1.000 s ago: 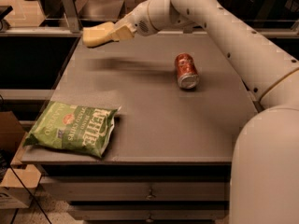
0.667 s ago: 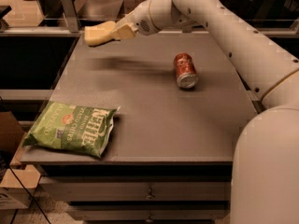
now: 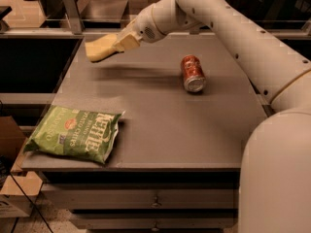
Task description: Move sponge near green jalapeno chip bag
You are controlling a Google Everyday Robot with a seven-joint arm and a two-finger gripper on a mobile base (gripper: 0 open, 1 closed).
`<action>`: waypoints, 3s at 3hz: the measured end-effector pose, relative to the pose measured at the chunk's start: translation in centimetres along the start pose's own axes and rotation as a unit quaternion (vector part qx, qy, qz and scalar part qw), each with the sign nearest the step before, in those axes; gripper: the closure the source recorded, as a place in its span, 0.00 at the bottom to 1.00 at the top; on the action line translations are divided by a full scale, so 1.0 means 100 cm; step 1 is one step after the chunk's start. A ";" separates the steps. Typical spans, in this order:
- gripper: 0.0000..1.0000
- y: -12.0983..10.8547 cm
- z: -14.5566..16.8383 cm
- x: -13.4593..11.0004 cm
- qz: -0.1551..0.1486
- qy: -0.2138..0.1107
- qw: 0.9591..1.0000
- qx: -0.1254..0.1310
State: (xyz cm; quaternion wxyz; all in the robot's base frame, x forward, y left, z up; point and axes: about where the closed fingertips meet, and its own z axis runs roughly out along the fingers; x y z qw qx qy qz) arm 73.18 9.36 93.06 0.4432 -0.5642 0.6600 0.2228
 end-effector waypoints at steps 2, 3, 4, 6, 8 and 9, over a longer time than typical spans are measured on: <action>1.00 0.073 -0.021 0.016 -0.030 -0.021 0.996 -0.079; 1.00 0.122 -0.030 0.020 -0.048 -0.039 0.990 -0.128; 0.83 0.168 -0.037 0.022 -0.059 -0.063 0.983 -0.165; 0.36 0.175 -0.033 0.023 -0.060 -0.064 0.981 -0.172; 0.00 0.178 -0.030 0.021 -0.062 -0.065 0.980 -0.176; 0.00 0.178 -0.030 0.021 -0.062 -0.065 0.980 -0.176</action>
Offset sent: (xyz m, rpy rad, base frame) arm -0.1316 -0.0143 -0.0236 0.0572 0.0301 0.2923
